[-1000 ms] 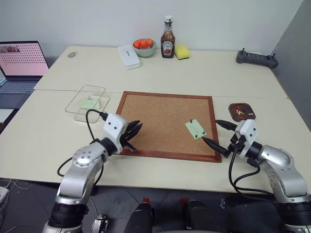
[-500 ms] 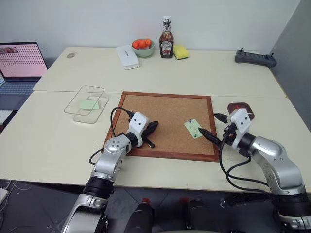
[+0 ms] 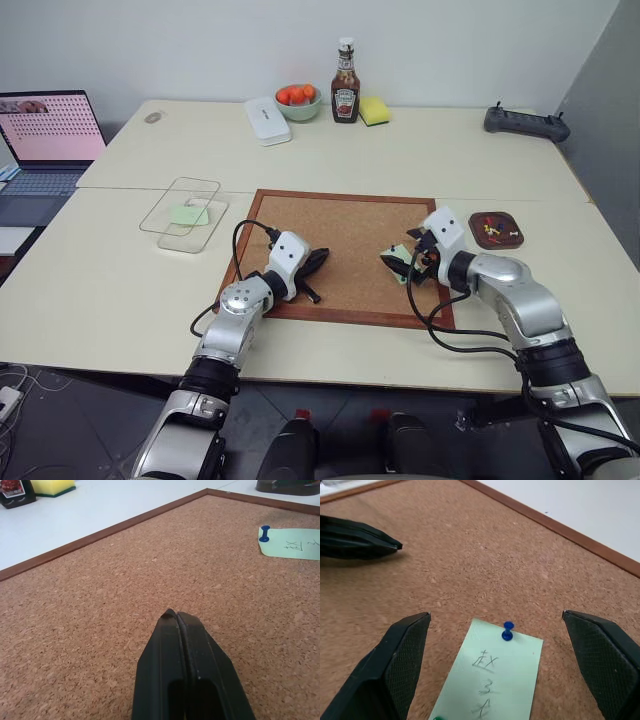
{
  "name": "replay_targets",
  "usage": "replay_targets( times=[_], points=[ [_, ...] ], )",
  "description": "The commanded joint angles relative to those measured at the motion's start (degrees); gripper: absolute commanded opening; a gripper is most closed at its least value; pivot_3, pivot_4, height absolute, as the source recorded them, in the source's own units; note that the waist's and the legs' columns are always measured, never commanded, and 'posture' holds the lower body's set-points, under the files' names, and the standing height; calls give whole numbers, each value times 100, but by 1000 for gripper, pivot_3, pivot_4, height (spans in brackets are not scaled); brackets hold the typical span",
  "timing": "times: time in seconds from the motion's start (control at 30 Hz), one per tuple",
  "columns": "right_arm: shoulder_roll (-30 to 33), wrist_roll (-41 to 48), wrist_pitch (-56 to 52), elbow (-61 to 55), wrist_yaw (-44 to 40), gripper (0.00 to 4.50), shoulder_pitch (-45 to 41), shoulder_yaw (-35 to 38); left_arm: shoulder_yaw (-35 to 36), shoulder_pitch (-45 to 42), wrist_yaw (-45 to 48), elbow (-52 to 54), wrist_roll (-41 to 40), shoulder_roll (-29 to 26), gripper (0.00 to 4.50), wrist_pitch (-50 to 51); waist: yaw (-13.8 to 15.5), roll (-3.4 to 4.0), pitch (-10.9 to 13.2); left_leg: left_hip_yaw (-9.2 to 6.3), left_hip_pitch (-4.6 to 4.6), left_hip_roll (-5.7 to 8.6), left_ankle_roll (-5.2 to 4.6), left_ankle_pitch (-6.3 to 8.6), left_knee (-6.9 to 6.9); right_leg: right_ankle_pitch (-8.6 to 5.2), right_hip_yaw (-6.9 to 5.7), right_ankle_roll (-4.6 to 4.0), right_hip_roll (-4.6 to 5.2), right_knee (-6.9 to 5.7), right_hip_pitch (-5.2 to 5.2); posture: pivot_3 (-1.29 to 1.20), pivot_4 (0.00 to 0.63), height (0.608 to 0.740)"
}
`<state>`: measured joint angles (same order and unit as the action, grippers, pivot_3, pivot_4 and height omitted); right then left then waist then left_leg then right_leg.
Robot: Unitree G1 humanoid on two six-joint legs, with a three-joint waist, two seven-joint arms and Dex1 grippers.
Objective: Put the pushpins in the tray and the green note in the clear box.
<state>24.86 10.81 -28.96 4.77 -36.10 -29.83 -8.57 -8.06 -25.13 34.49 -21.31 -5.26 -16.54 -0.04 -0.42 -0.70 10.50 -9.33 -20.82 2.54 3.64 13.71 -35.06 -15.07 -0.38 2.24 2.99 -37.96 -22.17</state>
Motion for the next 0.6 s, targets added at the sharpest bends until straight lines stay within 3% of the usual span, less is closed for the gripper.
replay_targets(
  times=[0.03,0.17,0.6],
  points=[
    [-95,-144,225,209,-15,4500,-258,-24,-74,145,11,-212,142,24,14,105,3,1,-1,-2,-2,0,0,0,0,0,0,0,1,1,0,0,150,740],
    [-210,-294,362,574,26,3921,-443,-53,-58,131,-4,-223,148,28,0,99,0,2,-1,1,-1,0,0,0,0,1,2,1,3,1,0,0,150,740],
    [-263,-544,682,928,-58,1367,-559,0,0,140,-21,-258,145,26,0,75,-10,4,-2,0,-1,0,0,0,0,1,0,1,2,-1,-1,0,150,740]
  ],
)
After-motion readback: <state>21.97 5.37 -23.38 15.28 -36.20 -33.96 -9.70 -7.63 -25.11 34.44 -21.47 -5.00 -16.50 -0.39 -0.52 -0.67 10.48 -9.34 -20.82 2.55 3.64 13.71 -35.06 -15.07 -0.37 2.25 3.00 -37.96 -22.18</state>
